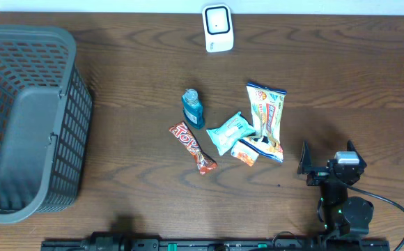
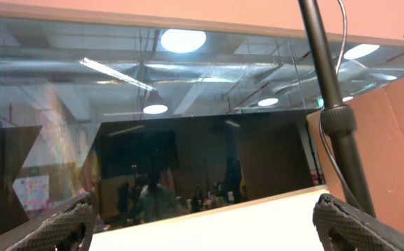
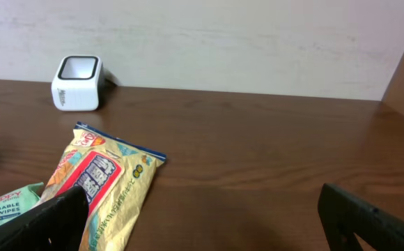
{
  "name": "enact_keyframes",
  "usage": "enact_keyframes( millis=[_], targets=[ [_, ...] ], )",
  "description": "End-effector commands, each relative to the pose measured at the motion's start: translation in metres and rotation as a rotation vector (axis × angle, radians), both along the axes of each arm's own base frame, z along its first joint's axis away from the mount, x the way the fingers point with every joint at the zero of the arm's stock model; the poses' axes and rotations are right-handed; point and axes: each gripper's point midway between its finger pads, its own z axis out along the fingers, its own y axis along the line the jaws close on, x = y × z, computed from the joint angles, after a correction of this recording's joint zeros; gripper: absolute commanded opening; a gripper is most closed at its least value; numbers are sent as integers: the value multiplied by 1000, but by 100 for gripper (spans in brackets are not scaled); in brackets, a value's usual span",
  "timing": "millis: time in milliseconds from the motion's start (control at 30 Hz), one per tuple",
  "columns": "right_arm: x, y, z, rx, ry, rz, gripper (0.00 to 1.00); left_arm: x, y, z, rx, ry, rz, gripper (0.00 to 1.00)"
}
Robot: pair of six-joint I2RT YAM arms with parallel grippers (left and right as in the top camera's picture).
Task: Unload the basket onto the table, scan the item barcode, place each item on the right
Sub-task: 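Reach the right gripper toward the yellow snack bag on the table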
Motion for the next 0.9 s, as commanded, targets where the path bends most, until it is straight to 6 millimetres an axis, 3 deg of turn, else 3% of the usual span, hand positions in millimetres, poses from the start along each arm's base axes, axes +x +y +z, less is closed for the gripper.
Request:
enact_keyframes(
  millis=[0, 167, 333, 600, 700, 867],
  targets=[
    [0, 2, -1, 9, 2, 7, 99, 3, 2, 3, 2, -21, 25, 98],
    [0, 2, -1, 9, 1, 8, 99, 4, 24, 21, -88, -92, 124, 98],
    [0, 4, -1, 25, 1, 15, 99, 15, 44, 23, -167, -85, 213, 98],
    [0, 16, -3, 591, 28, 42, 99, 49, 46, 8, -166, -4, 230, 98],
    [-2, 33, -1, 688, 59, 131, 99, 64, 46, 1, -163, 28, 233, 98],
    [-2, 35, -1, 761, 68, 132, 99, 81, 46, -6, -159, 54, 235, 98]
  ],
)
